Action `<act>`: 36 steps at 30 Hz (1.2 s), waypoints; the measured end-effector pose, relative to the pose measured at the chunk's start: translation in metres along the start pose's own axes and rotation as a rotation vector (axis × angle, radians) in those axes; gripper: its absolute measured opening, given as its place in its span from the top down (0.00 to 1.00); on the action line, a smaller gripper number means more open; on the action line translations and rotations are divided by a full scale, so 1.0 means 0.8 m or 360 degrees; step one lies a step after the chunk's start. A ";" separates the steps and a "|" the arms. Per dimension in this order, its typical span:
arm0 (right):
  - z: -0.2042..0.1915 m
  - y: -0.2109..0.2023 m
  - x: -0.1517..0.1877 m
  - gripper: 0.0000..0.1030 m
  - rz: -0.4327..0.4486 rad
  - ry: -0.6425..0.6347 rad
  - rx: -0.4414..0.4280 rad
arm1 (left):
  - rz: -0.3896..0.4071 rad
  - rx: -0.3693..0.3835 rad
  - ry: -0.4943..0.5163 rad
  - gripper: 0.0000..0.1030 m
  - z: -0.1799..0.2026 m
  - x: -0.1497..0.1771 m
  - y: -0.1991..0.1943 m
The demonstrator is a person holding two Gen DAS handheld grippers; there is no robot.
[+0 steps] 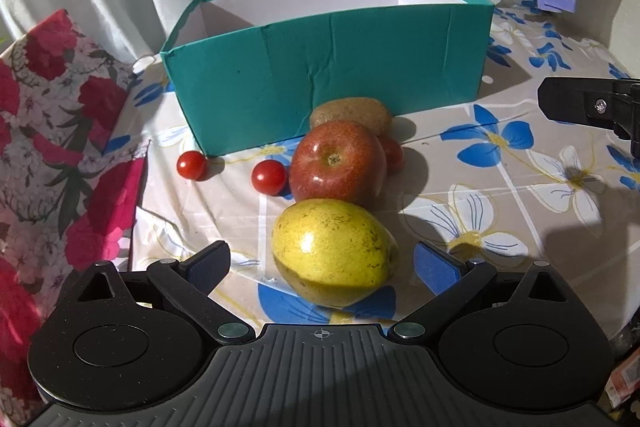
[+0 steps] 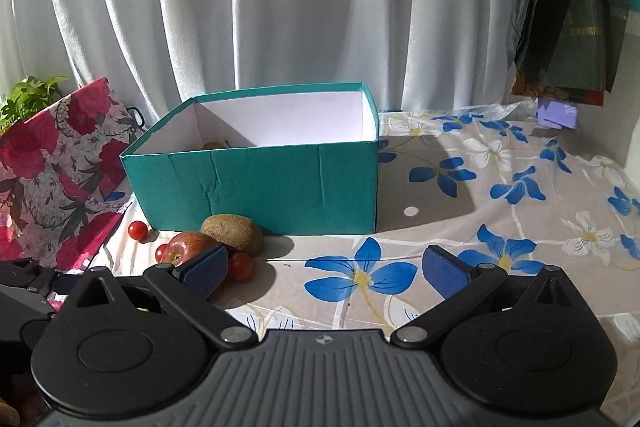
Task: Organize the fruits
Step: 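Move the left gripper to the large yellow pear and grasp it, then grasp the red apple with the right gripper while the left gripper holds the pear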
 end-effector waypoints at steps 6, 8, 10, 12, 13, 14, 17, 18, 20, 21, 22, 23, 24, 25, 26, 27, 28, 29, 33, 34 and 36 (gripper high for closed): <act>0.015 0.005 0.004 0.00 -0.0059 0.0089 0.0061 | -0.0008 -0.0010 -0.0035 0.02 0.003 0.001 0.017; 0.019 0.008 0.005 0.00 -0.0082 0.0102 0.0064 | -0.0009 -0.0005 -0.0043 0.02 0.004 0.001 0.020; 0.020 0.011 0.005 0.00 -0.0096 0.0098 0.0078 | -0.0012 0.0007 -0.0049 0.02 0.005 0.001 0.024; 0.019 0.013 0.005 0.00 -0.0106 0.0077 0.0087 | -0.0026 0.0003 -0.0054 0.03 0.006 0.002 0.029; 0.018 0.014 0.005 0.00 -0.0109 0.0066 0.0089 | -0.0035 -0.0001 -0.0058 0.04 0.006 0.002 0.031; 0.018 0.015 0.005 0.00 -0.0111 0.0055 0.0090 | -0.0041 0.0001 -0.0065 0.10 0.006 0.001 0.033; 0.017 0.018 0.005 0.00 -0.0120 0.0043 0.0094 | -0.0049 0.0002 -0.0083 0.19 0.004 0.000 0.035; 0.017 0.019 0.005 0.00 -0.0125 0.0046 0.0097 | -0.0053 0.0002 -0.0086 0.19 0.004 0.000 0.036; 0.018 0.021 0.005 0.00 -0.0132 0.0057 0.0094 | -0.0054 0.0003 -0.0085 0.19 0.004 -0.001 0.036; 0.018 0.021 0.005 0.00 -0.0133 0.0059 0.0092 | -0.0054 0.0007 -0.0077 0.19 0.004 -0.001 0.036; 0.018 0.022 0.005 0.00 -0.0133 0.0059 0.0094 | -0.0054 0.0009 -0.0068 0.19 0.004 -0.001 0.036; 0.018 0.022 0.004 0.00 -0.0131 0.0058 0.0095 | -0.0052 0.0012 -0.0062 0.19 0.004 -0.001 0.037; 0.017 0.023 0.004 0.00 -0.0131 0.0056 0.0094 | -0.0051 0.0016 -0.0061 0.19 0.004 -0.001 0.037; 0.017 0.023 0.004 0.00 -0.0133 0.0056 0.0094 | -0.0054 0.0020 -0.0065 0.19 0.003 -0.001 0.037; 0.016 0.024 0.003 0.00 -0.0135 0.0057 0.0092 | -0.0059 0.0023 -0.0067 0.20 0.003 -0.001 0.037; 0.016 0.025 0.003 0.00 -0.0135 0.0058 0.0090 | -0.0064 0.0020 -0.0068 0.23 0.003 -0.002 0.037; 0.015 0.025 0.002 0.00 -0.0133 0.0059 0.0090 | -0.0064 0.0012 -0.0067 0.25 0.003 -0.002 0.036; 0.014 0.025 0.001 0.00 -0.0132 0.0058 0.0091 | -0.0062 0.0010 -0.0064 0.27 0.002 -0.003 0.036; 0.010 0.025 0.000 0.00 -0.0135 0.0054 0.0093 | -0.0094 0.0040 -0.0107 0.28 -0.005 -0.005 0.037; 0.009 0.026 -0.001 0.00 -0.0135 0.0052 0.0091 | -0.0099 0.0050 -0.0119 0.28 -0.007 -0.006 0.037; 0.006 0.025 -0.002 0.00 -0.0130 0.0043 0.0090 | -0.0110 0.0070 -0.0144 0.28 -0.011 -0.006 0.036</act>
Point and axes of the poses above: each gripper's, at about its wrist camera, not at the fingertips, and y roughly the way its jaws point, z to its right, x to its underside, the point moved 1 cm from there along y, roughly the way its jaws point, and after that the axes turned 10 degrees about -y, right-handed, at the moved point
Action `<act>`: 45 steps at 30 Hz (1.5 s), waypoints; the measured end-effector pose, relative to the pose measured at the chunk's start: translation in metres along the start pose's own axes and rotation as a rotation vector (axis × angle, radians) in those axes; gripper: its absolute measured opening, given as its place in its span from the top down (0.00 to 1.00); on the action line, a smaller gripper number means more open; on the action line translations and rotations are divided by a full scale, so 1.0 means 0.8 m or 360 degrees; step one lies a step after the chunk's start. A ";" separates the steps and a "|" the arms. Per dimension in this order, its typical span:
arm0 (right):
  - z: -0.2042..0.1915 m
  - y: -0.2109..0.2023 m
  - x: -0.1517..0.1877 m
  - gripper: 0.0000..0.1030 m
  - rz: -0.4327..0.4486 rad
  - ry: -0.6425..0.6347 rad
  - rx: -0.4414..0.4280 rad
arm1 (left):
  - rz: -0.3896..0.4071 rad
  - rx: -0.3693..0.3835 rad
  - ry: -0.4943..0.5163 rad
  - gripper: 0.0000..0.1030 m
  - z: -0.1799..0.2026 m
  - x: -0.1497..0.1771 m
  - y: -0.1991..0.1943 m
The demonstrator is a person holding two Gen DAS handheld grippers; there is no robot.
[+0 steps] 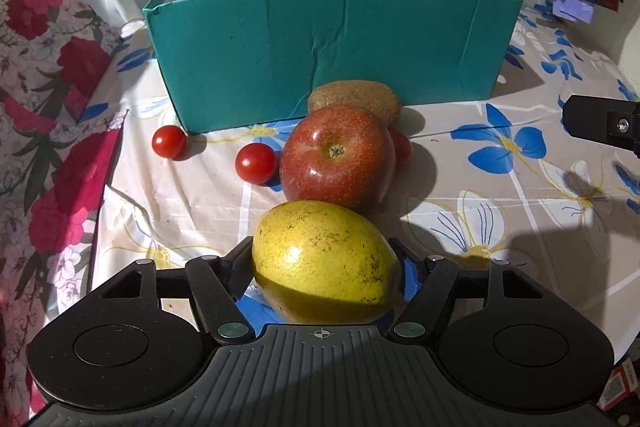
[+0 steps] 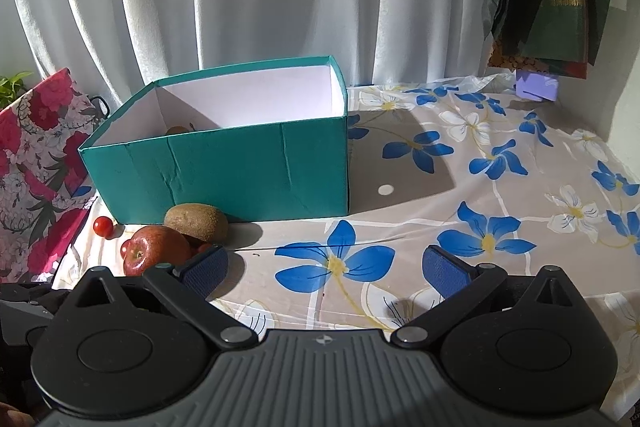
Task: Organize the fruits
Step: 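Grasp the red apple with the right gripper while the left gripper holds the pear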
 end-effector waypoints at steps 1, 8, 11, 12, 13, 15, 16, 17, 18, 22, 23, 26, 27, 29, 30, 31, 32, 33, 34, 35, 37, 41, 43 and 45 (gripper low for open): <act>-0.002 0.000 -0.001 0.00 -0.0001 -0.0009 0.0000 | -0.0009 0.0011 -0.0021 0.28 -0.003 -0.001 -0.002; -0.021 0.001 -0.008 0.00 0.0015 -0.0095 -0.0012 | 0.0068 0.0027 -0.0070 0.28 -0.023 -0.010 -0.047; -0.038 0.006 -0.012 0.00 0.0030 -0.0162 -0.0035 | 0.0084 0.0009 -0.0104 0.28 -0.037 -0.013 -0.065; -0.045 0.008 -0.013 0.00 0.0036 -0.0188 -0.0043 | 0.0084 0.0010 -0.0119 0.28 -0.042 -0.014 -0.069; -0.053 0.011 -0.014 0.00 0.0037 -0.0215 -0.0053 | 0.0082 0.0009 -0.0133 0.28 -0.047 -0.014 -0.073; -0.070 0.018 -0.015 0.03 0.0032 -0.0266 -0.0099 | 0.0088 -0.0011 -0.0156 0.28 -0.055 -0.015 -0.080; -0.079 0.021 -0.015 0.04 0.0030 -0.0284 -0.0129 | 0.0095 -0.0025 -0.0166 0.28 -0.059 -0.015 -0.083; -0.087 0.024 -0.015 0.04 0.0032 -0.0303 -0.0160 | 0.0099 -0.0035 -0.0172 0.28 -0.063 -0.016 -0.086; -0.096 0.027 -0.014 0.05 0.0034 -0.0328 -0.0188 | 0.0102 -0.0040 -0.0182 0.28 -0.066 -0.016 -0.088; -0.126 0.041 -0.015 0.12 0.0014 -0.0390 -0.0269 | 0.0099 -0.0065 -0.0218 0.28 -0.081 -0.016 -0.092; -0.132 0.044 -0.015 0.12 0.0008 -0.0401 -0.0288 | 0.0096 -0.0069 -0.0226 0.28 -0.084 -0.015 -0.093; -0.148 0.058 -0.016 0.12 -0.0009 -0.0451 -0.0318 | 0.0085 -0.0078 -0.0260 0.28 -0.095 -0.014 -0.093; -0.153 0.063 -0.016 0.13 -0.0019 -0.0467 -0.0333 | 0.0083 -0.0084 -0.0271 0.28 -0.098 -0.014 -0.093; -0.161 0.073 -0.016 0.14 -0.0032 -0.0504 -0.0352 | 0.0080 -0.0090 -0.0286 0.28 -0.104 -0.014 -0.093; -0.165 0.078 -0.016 0.15 -0.0038 -0.0528 -0.0356 | 0.0079 -0.0092 -0.0294 0.28 -0.106 -0.014 -0.093; -0.169 0.083 -0.015 0.17 -0.0050 -0.0549 -0.0351 | 0.0079 -0.0093 -0.0299 0.28 -0.108 -0.014 -0.093; -0.172 0.088 -0.015 0.18 -0.0063 -0.0563 -0.0354 | 0.0080 -0.0095 -0.0303 0.28 -0.110 -0.014 -0.094; -0.174 0.094 -0.013 0.20 -0.0077 -0.0571 -0.0366 | 0.0080 -0.0105 -0.0309 0.28 -0.112 -0.015 -0.094; -0.177 0.098 -0.012 0.22 -0.0091 -0.0578 -0.0367 | 0.0080 -0.0110 -0.0311 0.28 -0.113 -0.015 -0.094; -0.180 0.102 -0.011 0.22 -0.0097 -0.0596 -0.0357 | 0.0078 -0.0115 -0.0316 0.28 -0.115 -0.015 -0.094; -0.184 0.107 -0.010 0.25 -0.0092 -0.0637 -0.0332 | 0.0074 -0.0122 -0.0329 0.28 -0.118 -0.016 -0.094; -0.191 0.113 -0.009 0.25 -0.0081 -0.0722 -0.0302 | 0.0063 -0.0128 -0.0342 0.28 -0.122 -0.017 -0.092; -0.196 0.115 -0.006 0.26 -0.0076 -0.0784 -0.0270 | 0.0053 -0.0130 -0.0343 0.28 -0.123 -0.017 -0.091; -0.201 0.115 -0.003 0.27 -0.0067 -0.0833 -0.0238 | 0.0046 -0.0129 -0.0348 0.28 -0.124 -0.018 -0.090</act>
Point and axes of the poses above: each gripper's, at about its wrist camera, not at the fingertips, and y roughly the way its jaws point, z to its right, x to its underside, the point moved 1 cm from there along y, roughly the way its jaws point, and after that the axes turned 10 degrees about -y, right-handed, at the moved point
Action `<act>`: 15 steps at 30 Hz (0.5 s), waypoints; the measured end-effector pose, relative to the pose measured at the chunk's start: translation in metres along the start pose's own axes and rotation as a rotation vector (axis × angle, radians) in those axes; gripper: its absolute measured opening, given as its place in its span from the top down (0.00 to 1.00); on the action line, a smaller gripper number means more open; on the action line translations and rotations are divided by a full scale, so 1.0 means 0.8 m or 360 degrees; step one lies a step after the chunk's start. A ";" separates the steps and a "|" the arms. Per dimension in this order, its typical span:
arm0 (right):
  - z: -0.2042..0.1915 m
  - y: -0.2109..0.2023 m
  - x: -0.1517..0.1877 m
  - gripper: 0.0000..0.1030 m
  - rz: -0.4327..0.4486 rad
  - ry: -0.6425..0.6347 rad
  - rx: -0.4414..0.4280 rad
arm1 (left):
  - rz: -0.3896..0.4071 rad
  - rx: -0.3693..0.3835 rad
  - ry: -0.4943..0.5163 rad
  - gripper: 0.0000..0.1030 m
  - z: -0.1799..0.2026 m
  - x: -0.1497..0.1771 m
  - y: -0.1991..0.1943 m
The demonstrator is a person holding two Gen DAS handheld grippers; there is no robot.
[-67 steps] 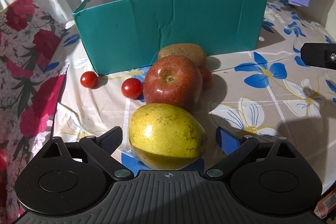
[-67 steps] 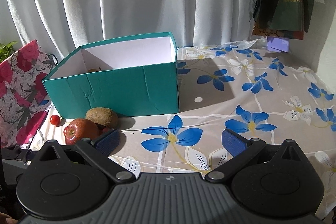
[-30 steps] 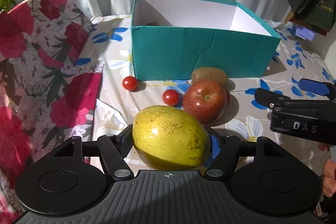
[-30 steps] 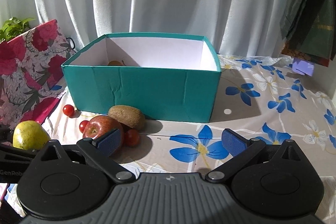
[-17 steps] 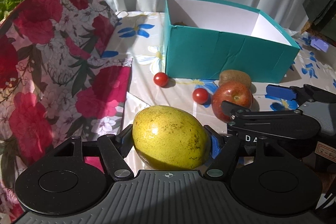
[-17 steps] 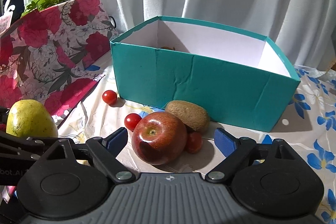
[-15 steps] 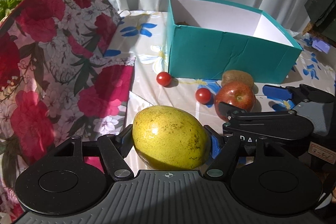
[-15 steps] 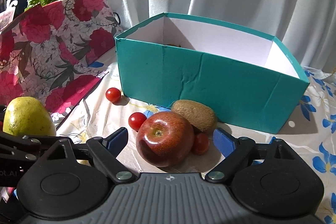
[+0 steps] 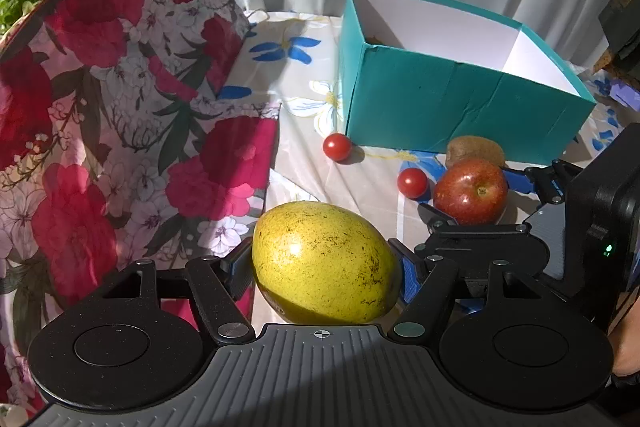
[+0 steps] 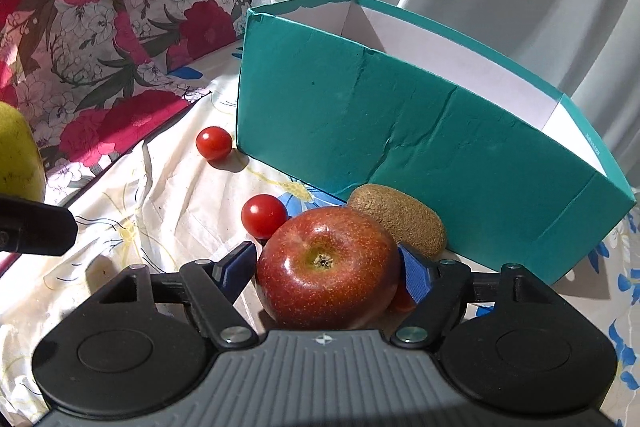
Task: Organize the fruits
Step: 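Grasp the red apple with the right gripper while the left gripper holds the pear, then lower the yellow pear into the teal box and open the left gripper while the right holds the apple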
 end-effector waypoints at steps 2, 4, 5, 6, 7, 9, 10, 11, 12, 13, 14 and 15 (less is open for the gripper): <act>-0.001 -0.001 0.001 0.29 0.0009 -0.0020 0.0011 | -0.0005 0.0003 -0.0003 0.28 0.000 -0.001 0.000; 0.005 -0.003 0.001 0.30 0.0002 0.0005 -0.0020 | -0.0004 0.0000 0.0006 0.28 0.002 -0.002 -0.002; 0.009 -0.006 0.001 0.30 0.0004 0.0037 -0.0033 | 0.0000 0.0000 0.0010 0.28 0.003 -0.003 -0.003; 0.016 -0.010 0.000 0.30 0.0004 0.0099 -0.0060 | 0.0004 0.0001 0.0014 0.28 0.003 -0.004 -0.005; 0.024 -0.015 0.000 0.30 0.0003 0.0167 -0.0087 | 0.0009 0.0002 0.0016 0.28 0.004 -0.006 -0.007; 0.042 -0.030 0.002 0.30 0.0020 0.0289 -0.0109 | 0.0023 0.0003 0.0021 0.28 0.006 -0.010 -0.012; 0.050 -0.039 0.003 0.30 0.0037 0.0324 -0.0099 | 0.0031 0.0004 0.0025 0.28 0.008 -0.012 -0.014; 0.057 -0.049 0.004 0.30 0.0056 0.0351 -0.0076 | 0.0042 0.0005 0.0030 0.28 0.011 -0.015 -0.017; 0.064 -0.059 0.004 0.30 0.0076 0.0375 -0.0054 | 0.0051 0.0007 0.0040 0.28 0.014 -0.018 -0.019; 0.073 -0.068 0.005 0.30 0.0088 0.0400 -0.0037 | 0.0056 0.0009 0.0051 0.28 0.018 -0.022 -0.021; 0.081 -0.076 0.008 0.30 0.0096 0.0432 -0.0024 | 0.0062 0.0015 0.0058 0.28 0.023 -0.025 -0.023; 0.089 -0.083 0.010 0.30 0.0105 0.0468 -0.0012 | 0.0066 0.0023 0.0068 0.28 0.028 -0.029 -0.024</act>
Point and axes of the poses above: each gripper's, at about its wrist camera, not at the fingertips, and y roughly the way its jaws point, z to its right, x to its underside, the point moved 1 cm from there along y, roughly the way its jaws point, and after that the axes turned 10 degrees about -y, right-handed, at the moved point
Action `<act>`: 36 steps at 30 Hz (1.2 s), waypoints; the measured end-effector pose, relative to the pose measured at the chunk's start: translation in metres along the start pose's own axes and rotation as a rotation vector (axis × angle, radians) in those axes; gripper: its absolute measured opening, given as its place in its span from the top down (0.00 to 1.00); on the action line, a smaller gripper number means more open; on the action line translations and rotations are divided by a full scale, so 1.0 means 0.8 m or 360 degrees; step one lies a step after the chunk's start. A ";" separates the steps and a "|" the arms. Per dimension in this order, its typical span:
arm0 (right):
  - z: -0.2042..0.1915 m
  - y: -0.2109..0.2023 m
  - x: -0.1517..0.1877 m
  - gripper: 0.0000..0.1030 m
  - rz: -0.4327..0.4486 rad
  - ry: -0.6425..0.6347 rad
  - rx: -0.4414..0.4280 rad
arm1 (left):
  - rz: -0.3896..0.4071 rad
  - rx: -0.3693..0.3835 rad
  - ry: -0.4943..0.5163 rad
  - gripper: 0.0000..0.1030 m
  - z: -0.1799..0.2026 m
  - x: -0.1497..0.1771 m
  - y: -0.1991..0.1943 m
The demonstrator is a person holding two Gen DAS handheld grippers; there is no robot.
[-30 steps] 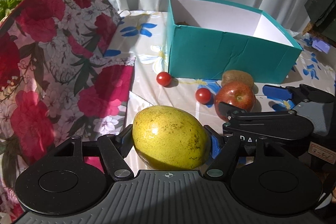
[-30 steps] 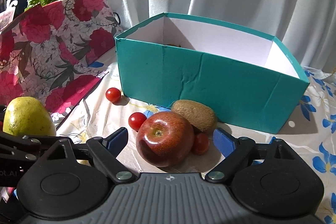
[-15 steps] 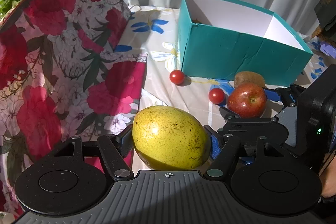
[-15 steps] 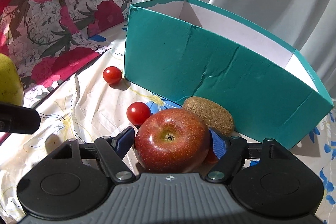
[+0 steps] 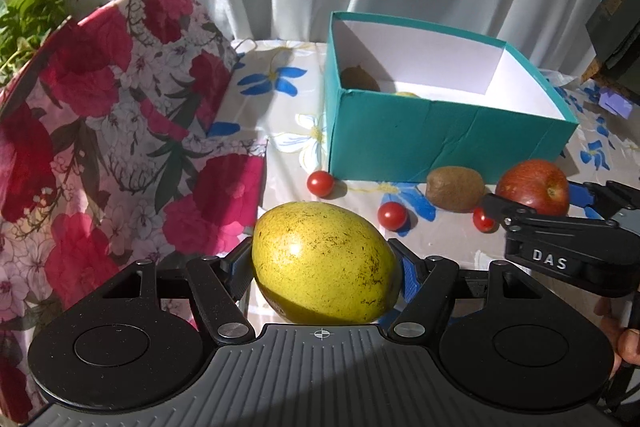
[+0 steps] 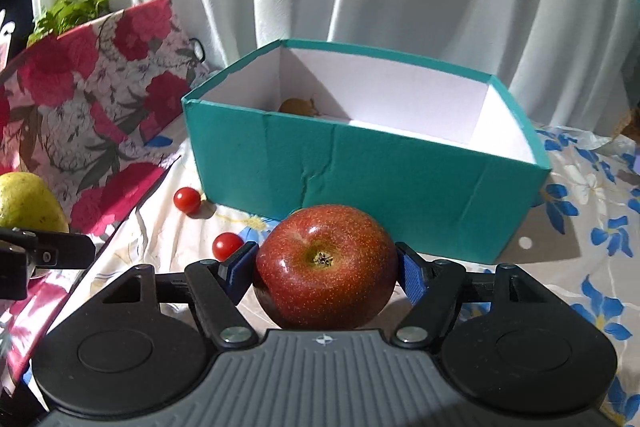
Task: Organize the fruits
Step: 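Lower the yellow pear into the teal box and open the left gripper while the right holds the apple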
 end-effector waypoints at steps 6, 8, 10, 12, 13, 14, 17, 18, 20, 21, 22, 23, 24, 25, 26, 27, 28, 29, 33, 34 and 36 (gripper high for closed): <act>0.031 -0.036 0.006 0.30 0.0057 0.0120 0.0087 | 0.0023 0.0072 0.0068 0.28 0.038 -0.028 -0.003; 0.038 -0.046 0.010 0.30 0.0079 0.0145 0.0104 | 0.0045 0.0089 0.0081 0.28 0.051 -0.039 -0.005; 0.045 -0.055 0.013 0.30 0.0094 0.0175 0.0131 | 0.0067 0.0088 0.0100 0.28 0.064 -0.048 -0.006; 0.054 -0.063 0.017 0.30 0.0106 0.0200 0.0161 | 0.0076 0.0074 0.0124 0.28 0.078 -0.059 -0.005; 0.058 -0.066 0.019 0.30 0.0109 0.0214 0.0174 | 0.0078 0.0074 0.0136 0.28 0.084 -0.064 -0.003; 0.061 -0.069 0.021 0.30 0.0113 0.0226 0.0185 | 0.0079 0.0074 0.0142 0.28 0.091 -0.069 -0.001; 0.072 -0.077 0.028 0.30 0.0120 0.0270 0.0223 | 0.0092 0.0054 0.0158 0.28 0.107 -0.082 0.007; 0.076 -0.079 0.030 0.30 0.0119 0.0283 0.0238 | 0.0098 0.0042 0.0165 0.28 0.112 -0.086 0.010; 0.082 -0.082 0.033 0.30 0.0123 0.0304 0.0260 | 0.0104 0.0042 0.0177 0.28 0.121 -0.092 0.015; 0.085 -0.084 0.036 0.30 0.0124 0.0316 0.0271 | 0.0106 0.0045 0.0180 0.28 0.125 -0.096 0.017; 0.088 -0.085 0.037 0.30 0.0126 0.0326 0.0280 | 0.0114 0.0047 0.0187 0.28 0.128 -0.098 0.019; 0.090 -0.086 0.037 0.30 0.0127 0.0335 0.0287 | 0.0121 0.0036 0.0193 0.28 0.132 -0.101 0.022; 0.092 -0.087 0.038 0.30 0.0130 0.0345 0.0294 | 0.0133 0.0025 0.0203 0.28 0.136 -0.103 0.023; 0.093 -0.089 0.039 0.30 0.0134 0.0351 0.0300 | 0.0145 0.0016 0.0212 0.28 0.139 -0.105 0.025; 0.094 -0.090 0.039 0.30 0.0136 0.0355 0.0305 | 0.0151 0.0008 0.0216 0.28 0.142 -0.108 0.027; 0.095 -0.090 0.039 0.30 0.0141 0.0360 0.0309 | 0.0157 0.0007 0.0221 0.28 0.144 -0.110 0.029; 0.096 -0.092 0.038 0.30 0.0148 0.0363 0.0314 | 0.0162 0.0012 0.0222 0.28 0.145 -0.112 0.030; 0.097 -0.092 0.038 0.30 0.0150 0.0363 0.0318 | 0.0163 0.0015 0.0219 0.28 0.147 -0.115 0.032; 0.101 -0.094 0.036 0.30 0.0163 0.0371 0.0339 | 0.0168 0.0022 0.0221 0.28 0.153 -0.122 0.040; 0.102 -0.095 0.036 0.30 0.0167 0.0376 0.0346 | 0.0165 0.0022 0.0220 0.28 0.154 -0.124 0.043; 0.104 -0.096 0.035 0.30 0.0172 0.0376 0.0356 | 0.0161 0.0023 0.0219 0.28 0.156 -0.126 0.050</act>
Point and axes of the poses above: each gripper's, at about its wrist camera, not at the fingertips, and y roughly the way its jaws point, z to its right, x to its underside, the point moved 1 cm from there along y, roughly the way its jaws point, and after that the axes turned 10 degrees about -y, right-handed, at the moved point
